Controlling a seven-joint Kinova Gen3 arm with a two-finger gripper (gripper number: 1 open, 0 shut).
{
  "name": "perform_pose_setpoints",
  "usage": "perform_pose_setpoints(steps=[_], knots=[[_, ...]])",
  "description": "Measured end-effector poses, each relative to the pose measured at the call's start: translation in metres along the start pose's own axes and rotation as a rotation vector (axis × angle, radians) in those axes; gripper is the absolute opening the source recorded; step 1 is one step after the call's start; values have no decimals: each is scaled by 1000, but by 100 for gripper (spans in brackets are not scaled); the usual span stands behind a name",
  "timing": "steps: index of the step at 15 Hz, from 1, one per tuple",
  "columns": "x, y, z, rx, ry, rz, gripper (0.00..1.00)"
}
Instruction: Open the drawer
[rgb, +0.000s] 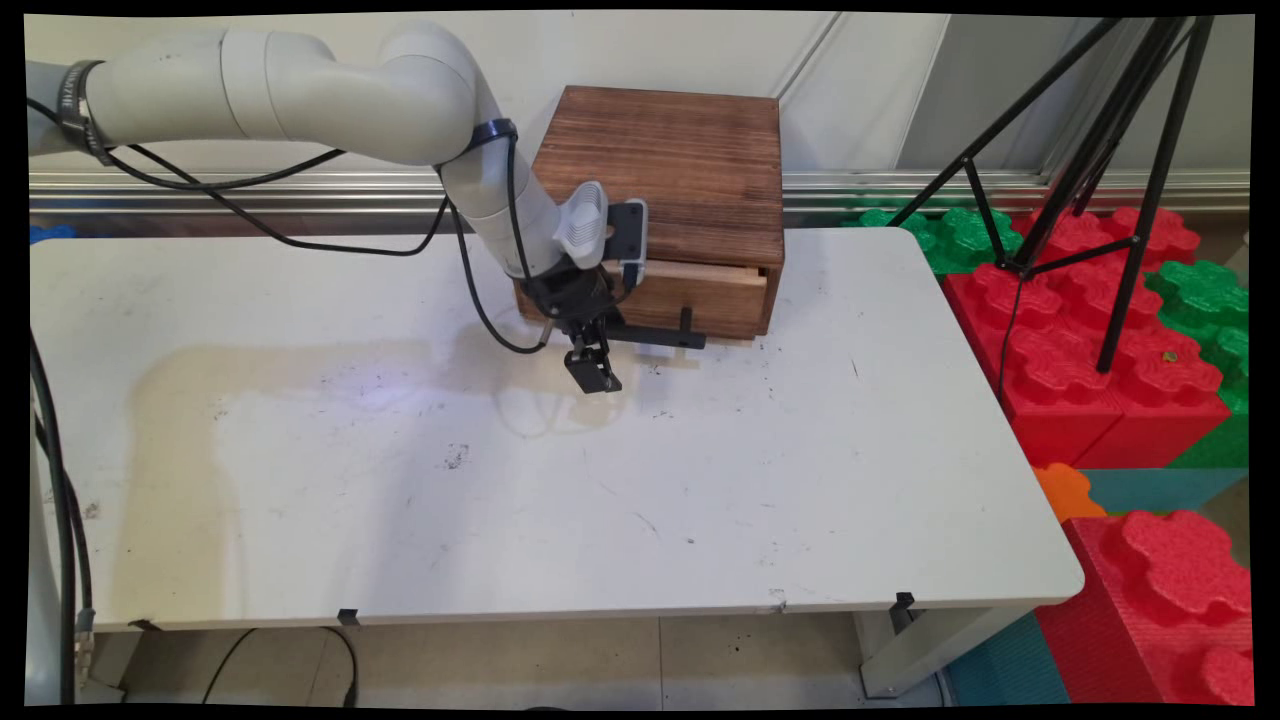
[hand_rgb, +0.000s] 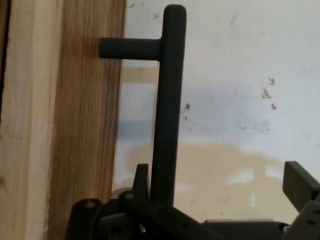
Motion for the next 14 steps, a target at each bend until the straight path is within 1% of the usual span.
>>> perform_pose_setpoints(steps=[10, 14], knots=[[6, 17, -2, -34, 10, 21, 100], [7, 29, -4, -54, 14, 29, 100]])
